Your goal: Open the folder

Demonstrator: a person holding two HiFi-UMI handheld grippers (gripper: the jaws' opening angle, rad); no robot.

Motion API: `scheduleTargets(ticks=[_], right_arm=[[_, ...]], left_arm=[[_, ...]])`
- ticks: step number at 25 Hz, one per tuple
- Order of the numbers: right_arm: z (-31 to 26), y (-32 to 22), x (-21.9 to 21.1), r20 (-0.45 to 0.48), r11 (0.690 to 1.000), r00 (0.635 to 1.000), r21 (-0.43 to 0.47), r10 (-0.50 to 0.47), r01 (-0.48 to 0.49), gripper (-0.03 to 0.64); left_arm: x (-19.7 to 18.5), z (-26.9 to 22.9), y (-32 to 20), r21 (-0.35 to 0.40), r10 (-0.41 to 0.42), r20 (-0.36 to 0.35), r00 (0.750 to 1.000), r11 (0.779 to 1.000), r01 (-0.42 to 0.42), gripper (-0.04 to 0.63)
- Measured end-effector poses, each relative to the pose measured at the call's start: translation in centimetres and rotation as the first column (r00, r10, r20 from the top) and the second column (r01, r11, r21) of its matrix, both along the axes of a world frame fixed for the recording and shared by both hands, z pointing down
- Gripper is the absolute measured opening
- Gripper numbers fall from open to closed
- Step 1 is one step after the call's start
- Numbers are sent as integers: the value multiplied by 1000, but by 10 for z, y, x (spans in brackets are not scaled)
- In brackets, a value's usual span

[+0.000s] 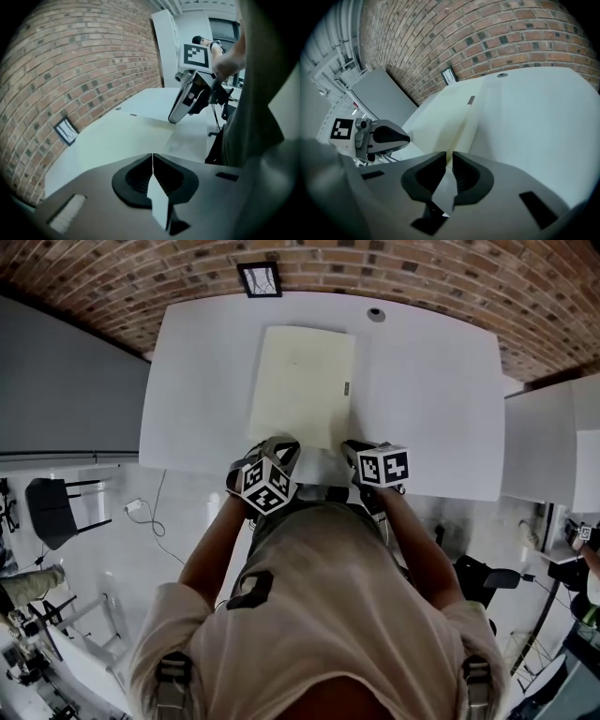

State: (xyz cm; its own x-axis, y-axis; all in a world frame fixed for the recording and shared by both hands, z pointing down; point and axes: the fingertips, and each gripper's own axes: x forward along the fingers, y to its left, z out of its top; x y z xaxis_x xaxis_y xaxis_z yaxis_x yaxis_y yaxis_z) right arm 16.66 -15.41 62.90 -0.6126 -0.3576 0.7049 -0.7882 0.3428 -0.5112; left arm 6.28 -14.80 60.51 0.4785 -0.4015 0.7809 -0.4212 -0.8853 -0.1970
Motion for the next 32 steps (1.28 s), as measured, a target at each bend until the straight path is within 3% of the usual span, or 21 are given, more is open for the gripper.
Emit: scheduleTargets(ticks=[3, 5, 7, 10, 12, 18, 26, 32], right_arm=[[0, -1, 1, 4, 1000, 1000, -6, 8, -8, 8], [1, 0, 2, 2, 1000, 1000, -9, 7, -7, 8], [1, 0, 3, -5, 1000, 1000, -7, 5, -5, 8], [1, -2, 1, -14, 1000, 1000, -5, -2, 1, 8], [1, -3, 0, -20, 1000, 1000, -7, -8, 7, 8], [2, -4, 3, -16, 1000, 1000, -20, 3, -4, 8], [4, -3, 4, -30, 1000, 1000, -22, 2, -3, 8], [4, -2, 3, -97, 999, 995, 1, -32, 32, 8]], left_arm=[[8, -13, -5, 79, 49, 8, 999, 996, -49, 36], [14, -16, -7, 105, 96, 49, 994, 989, -101, 225], [20, -8, -7, 103, 170, 145, 975, 977, -186, 289], [22, 13, -13, 95, 244, 293, 924, 955, -282, 296], [24, 17, -19, 106, 245, 317, 916, 951, -291, 292], [31, 10, -8, 93, 228, 210, 951, 963, -252, 141], [31, -4, -8, 121, 181, 126, 975, 973, -197, 102], [28, -28, -17, 108, 62, -20, 998, 992, -59, 83]])
